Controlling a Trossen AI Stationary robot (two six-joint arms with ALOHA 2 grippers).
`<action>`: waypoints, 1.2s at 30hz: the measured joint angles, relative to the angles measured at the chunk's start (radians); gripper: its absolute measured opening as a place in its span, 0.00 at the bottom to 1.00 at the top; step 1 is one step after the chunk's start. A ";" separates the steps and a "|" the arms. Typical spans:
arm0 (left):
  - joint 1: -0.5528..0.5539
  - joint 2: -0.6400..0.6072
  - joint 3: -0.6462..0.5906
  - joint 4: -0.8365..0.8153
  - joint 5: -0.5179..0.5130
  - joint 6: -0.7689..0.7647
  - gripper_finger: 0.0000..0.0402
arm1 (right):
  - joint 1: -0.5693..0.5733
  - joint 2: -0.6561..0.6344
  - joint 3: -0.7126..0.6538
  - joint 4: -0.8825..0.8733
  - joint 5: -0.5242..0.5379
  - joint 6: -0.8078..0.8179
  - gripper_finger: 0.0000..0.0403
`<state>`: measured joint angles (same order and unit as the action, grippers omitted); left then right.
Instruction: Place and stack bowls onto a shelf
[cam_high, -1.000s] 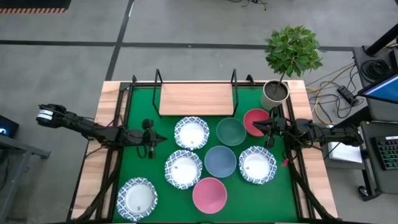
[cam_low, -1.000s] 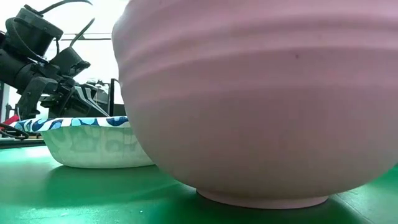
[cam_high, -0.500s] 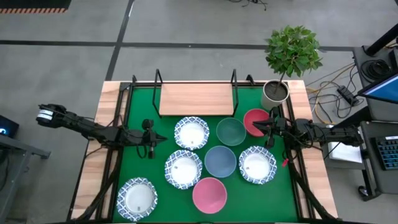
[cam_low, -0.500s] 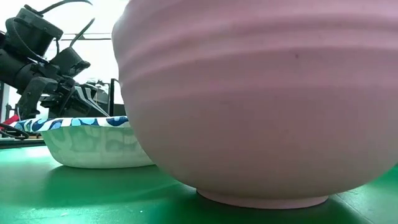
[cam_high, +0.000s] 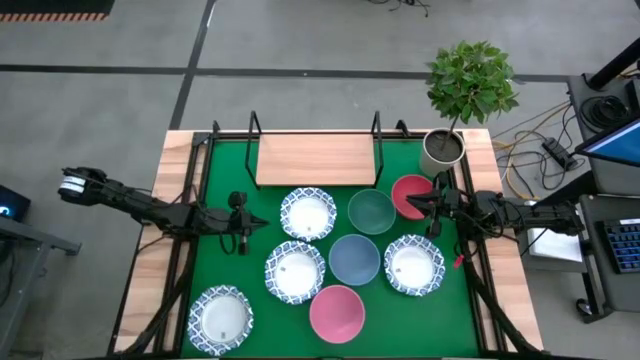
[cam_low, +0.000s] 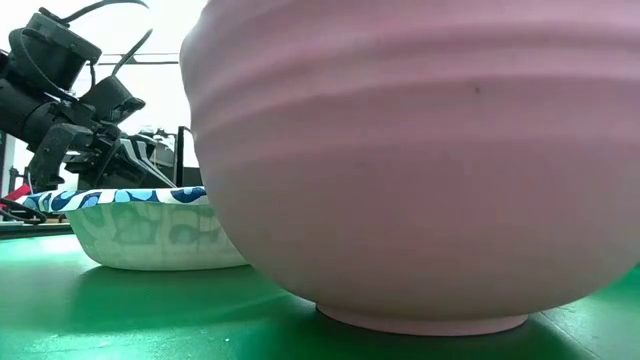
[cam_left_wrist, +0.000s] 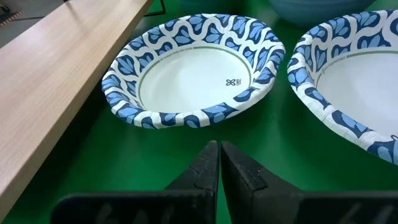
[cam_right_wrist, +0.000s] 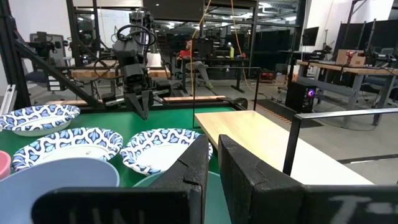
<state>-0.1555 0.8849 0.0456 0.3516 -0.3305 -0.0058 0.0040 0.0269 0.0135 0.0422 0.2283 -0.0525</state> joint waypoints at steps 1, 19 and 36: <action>0.000 0.000 0.000 0.000 0.000 0.000 0.00 | 0.000 0.000 0.000 0.000 0.000 0.000 0.07; -0.001 0.001 0.000 0.531 0.002 -0.361 0.00 | -0.002 0.082 -0.001 0.286 0.105 0.363 0.07; -0.006 0.097 0.248 0.605 0.230 -0.406 0.00 | -0.002 0.461 0.220 0.470 0.004 0.171 0.07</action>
<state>-0.1616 0.9822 0.2938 0.9562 -0.1007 -0.4114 0.0023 0.4884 0.2336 0.5117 0.2328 0.1187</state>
